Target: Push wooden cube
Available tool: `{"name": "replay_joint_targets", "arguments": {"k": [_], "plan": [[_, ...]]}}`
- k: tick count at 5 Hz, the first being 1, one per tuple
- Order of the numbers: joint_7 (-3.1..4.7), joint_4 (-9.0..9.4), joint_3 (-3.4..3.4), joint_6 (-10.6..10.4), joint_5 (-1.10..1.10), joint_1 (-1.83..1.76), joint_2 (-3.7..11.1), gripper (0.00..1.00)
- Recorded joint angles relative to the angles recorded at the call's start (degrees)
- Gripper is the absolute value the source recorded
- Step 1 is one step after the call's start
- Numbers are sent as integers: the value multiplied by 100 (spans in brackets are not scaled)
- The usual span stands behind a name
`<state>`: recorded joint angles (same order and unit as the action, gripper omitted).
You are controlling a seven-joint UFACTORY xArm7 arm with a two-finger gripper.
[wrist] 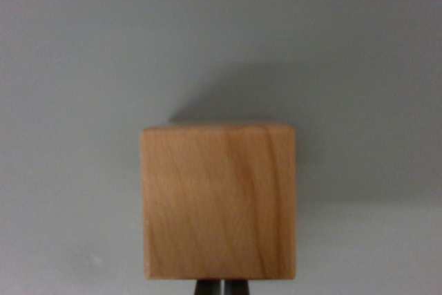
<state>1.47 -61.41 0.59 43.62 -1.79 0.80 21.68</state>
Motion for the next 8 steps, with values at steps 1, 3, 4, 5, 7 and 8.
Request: {"name": "replay_joint_targets", "arguments": {"k": [1, 3, 4, 5, 7, 8], "plan": [[-5, -257, -1, 97, 1, 0, 159, 100], [-10, -510, -2, 193, 3, 0, 317, 100], [-10, -510, -2, 193, 3, 0, 317, 100], [-15, -782, -3, 296, 4, -1, 485, 100], [-20, -1054, -5, 399, 6, -1, 654, 100], [-20, -1054, -5, 399, 6, -1, 654, 100]]}}
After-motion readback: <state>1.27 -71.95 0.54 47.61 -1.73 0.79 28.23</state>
